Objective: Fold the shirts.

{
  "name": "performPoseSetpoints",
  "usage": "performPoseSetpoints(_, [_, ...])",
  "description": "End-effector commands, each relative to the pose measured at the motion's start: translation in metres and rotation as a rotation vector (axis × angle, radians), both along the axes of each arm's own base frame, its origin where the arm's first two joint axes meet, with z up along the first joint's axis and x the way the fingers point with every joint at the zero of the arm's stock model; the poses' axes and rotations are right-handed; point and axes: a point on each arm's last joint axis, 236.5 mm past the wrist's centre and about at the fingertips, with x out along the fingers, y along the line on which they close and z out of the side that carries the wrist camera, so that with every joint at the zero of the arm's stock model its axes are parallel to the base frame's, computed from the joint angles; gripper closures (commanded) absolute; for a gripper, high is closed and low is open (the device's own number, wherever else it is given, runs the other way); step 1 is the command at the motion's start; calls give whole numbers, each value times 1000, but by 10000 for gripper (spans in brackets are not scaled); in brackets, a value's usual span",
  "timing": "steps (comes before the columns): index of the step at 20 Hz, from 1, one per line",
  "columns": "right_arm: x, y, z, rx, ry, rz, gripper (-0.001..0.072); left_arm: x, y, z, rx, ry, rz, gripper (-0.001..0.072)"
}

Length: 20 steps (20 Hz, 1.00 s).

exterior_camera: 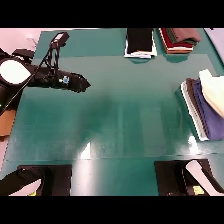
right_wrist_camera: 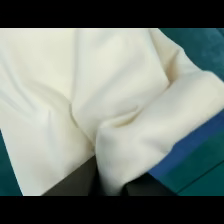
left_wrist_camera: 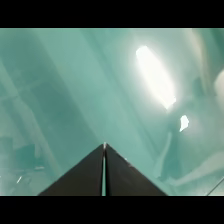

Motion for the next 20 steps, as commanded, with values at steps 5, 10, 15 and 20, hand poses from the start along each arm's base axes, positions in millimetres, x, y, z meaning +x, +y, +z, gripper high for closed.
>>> performPoseSetpoints(5, [-32, -26, -13, -26, 0, -119, 81, -5, 0, -2, 9, 10, -18, 680])
performPoseSetpoints(10, [77, 28, 86, -40, -376, 122, 82, -4, 0, -1, 8, 8, -16, 680])
performPoseSetpoints(15, [146, 180, 116, 37, -486, 581, 110, -3, 0, -1, 11, 3, -14, 680])
performPoseSetpoints(20, [156, 306, 135, 79, -589, 908, 521, -7, 0, -4, 18, 19, -23, 680])
